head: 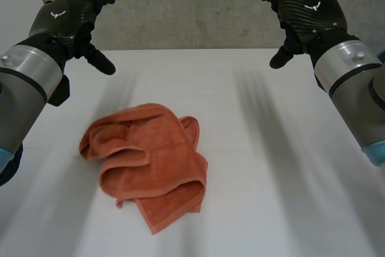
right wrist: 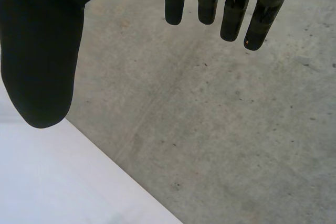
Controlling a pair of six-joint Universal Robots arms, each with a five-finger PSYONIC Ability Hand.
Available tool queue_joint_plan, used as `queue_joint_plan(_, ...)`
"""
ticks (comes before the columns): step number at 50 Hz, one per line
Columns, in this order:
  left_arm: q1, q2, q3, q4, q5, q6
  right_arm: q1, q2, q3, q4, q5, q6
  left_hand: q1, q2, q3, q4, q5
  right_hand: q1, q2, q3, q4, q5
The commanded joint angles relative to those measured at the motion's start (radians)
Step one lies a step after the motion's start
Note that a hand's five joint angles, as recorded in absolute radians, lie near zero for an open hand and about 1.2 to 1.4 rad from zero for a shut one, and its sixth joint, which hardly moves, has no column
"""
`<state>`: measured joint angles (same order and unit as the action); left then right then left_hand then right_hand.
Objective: Fold the laundry
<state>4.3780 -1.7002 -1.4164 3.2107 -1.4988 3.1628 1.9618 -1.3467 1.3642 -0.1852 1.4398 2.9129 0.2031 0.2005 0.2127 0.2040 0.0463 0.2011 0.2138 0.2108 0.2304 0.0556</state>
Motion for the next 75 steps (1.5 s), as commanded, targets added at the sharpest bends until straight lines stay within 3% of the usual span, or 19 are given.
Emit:
queue_joint_plan(1,0.000,-0.006,0.010,-0.015,-0.001,0.000,0.000,0.006,0.000,0.027,-0.033,0.000,-0.016,-0.014,-0.026,-0.017,-0.034,-0.027,-0.039,-0.036,-0.056,-0.056)
queue_joint_plan(7,0.000,-0.013,0.005,-0.116,-0.004,0.022,0.009,0.012,-0.025,0.208,-0.035,0.014,-0.007,-0.005,-0.017,-0.008,-0.025,-0.027,-0.039,-0.036,-0.056,-0.056)
queue_joint_plan(11,0.000,-0.022,-0.018,-0.199,-0.018,0.068,0.089,0.046,-0.039,0.334,-0.036,0.028,-0.007,-0.005,-0.017,-0.008,-0.025,-0.027,-0.039,-0.036,-0.056,-0.056)
queue_joint_plan(16,0.000,-0.048,-0.102,-0.204,-0.024,0.140,0.219,0.124,-0.005,0.412,-0.039,0.064,-0.004,-0.002,-0.014,-0.005,-0.022,-0.027,-0.039,-0.036,-0.056,-0.056)
queue_joint_plan(23,0.037,-0.134,-0.185,-0.134,-0.026,0.342,0.279,0.156,0.105,0.340,-0.082,0.115,0.013,0.016,0.004,0.012,-0.004,-0.011,-0.023,-0.020,-0.040,-0.040)
queue_joint_plan(29,0.117,-0.217,-0.211,-0.126,-0.003,0.436,0.342,0.274,0.176,0.150,-0.082,0.131,0.066,0.069,0.056,0.065,0.048,0.221,0.208,0.211,0.192,0.192)
queue_joint_plan(35,0.126,-0.282,-0.210,-0.115,0.052,0.439,0.362,0.365,0.165,0.038,-0.007,0.120,0.213,0.215,0.203,0.212,0.195,0.491,0.478,0.481,0.462,0.462)
queue_joint_plan(39,0.124,-0.328,-0.207,-0.062,0.072,0.442,0.355,0.402,0.133,-0.006,0.062,0.112,0.801,0.804,0.792,0.800,0.784,1.193,1.180,1.183,1.164,1.164)
queue_joint_plan(42,0.123,-0.329,-0.190,-0.020,0.069,0.442,0.350,0.396,0.084,-0.033,0.100,0.094,1.192,1.195,1.183,1.192,1.175,1.195,1.182,1.185,1.166,1.166)
queue_joint_plan(46,0.112,-0.296,-0.099,0.090,0.062,0.434,0.345,0.318,-0.026,-0.059,0.152,0.063,1.193,1.196,1.184,1.192,1.175,1.195,1.182,1.185,1.166,1.166)
queue_joint_plan(50,0.094,-0.219,0.017,0.182,0.025,0.396,0.257,0.183,-0.137,-0.149,0.202,0.017,1.193,1.196,1.184,1.192,1.175,1.195,1.182,1.185,1.166,1.166)
queue_joint_plan(56,0.090,-0.136,0.099,0.354,-0.041,0.248,0.134,0.069,-0.214,-0.286,0.203,-0.004,1.193,1.196,1.184,1.192,1.175,1.195,1.182,1.185,1.166,1.166)
queue_joint_plan(66,0.080,-0.105,-0.111,0.307,-0.015,0.198,0.080,0.092,-0.157,-0.048,0.084,-0.006,1.193,1.196,1.184,1.192,1.175,1.195,1.182,1.185,1.166,1.166)
queue_joint_plan(75,0.061,-0.118,-0.406,0.285,0.055,0.206,0.025,0.279,-0.114,0.172,0.059,-0.062,1.193,1.196,1.184,1.192,1.175,1.195,1.182,1.185,1.166,1.166)
